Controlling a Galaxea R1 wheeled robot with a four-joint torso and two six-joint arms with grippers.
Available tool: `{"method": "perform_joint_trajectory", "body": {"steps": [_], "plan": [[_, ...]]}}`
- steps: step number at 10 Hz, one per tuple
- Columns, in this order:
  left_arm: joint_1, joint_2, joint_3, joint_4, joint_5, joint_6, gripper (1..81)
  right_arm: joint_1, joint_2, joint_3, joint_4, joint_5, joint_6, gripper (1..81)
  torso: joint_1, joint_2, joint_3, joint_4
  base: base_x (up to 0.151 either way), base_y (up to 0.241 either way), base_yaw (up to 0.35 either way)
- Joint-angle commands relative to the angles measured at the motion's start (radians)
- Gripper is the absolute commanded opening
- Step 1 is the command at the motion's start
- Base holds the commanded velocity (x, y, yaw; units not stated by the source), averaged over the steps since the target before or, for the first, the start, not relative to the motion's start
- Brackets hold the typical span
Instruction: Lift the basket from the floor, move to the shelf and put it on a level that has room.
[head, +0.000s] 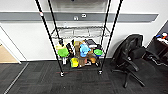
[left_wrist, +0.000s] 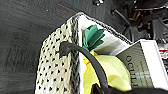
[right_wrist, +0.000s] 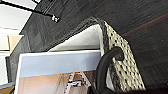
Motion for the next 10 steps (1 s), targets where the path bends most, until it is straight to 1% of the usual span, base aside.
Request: {"method": "perform_joint_trajectory", "body": {"steps": [1,5,10], "plan": [[-0.118,-0.016,0.041,-0.021,0.042,-0.009,1.0,0.127,-0.025,0.052,0.014,-0.057,0.003,1.0,-0.064,0.099,0.052,0.000,0.000,0.000,0.000],[-0.112,-0.018,0.044,-0.023,0.041,-0.009,1.0,0.105,-0.030,0.056,0.011,-0.057,0.000,1.0,-0.154,0.238,0.116,0.000,0.000,0.000,0.000],[-0.104,-0.011,0.042,-0.021,0.041,-0.009,1.0,0.105,-0.031,0.067,0.011,-0.057,0.000,1.0,-0.266,0.408,0.193,0.000,0.000,0.000,0.000]]}}
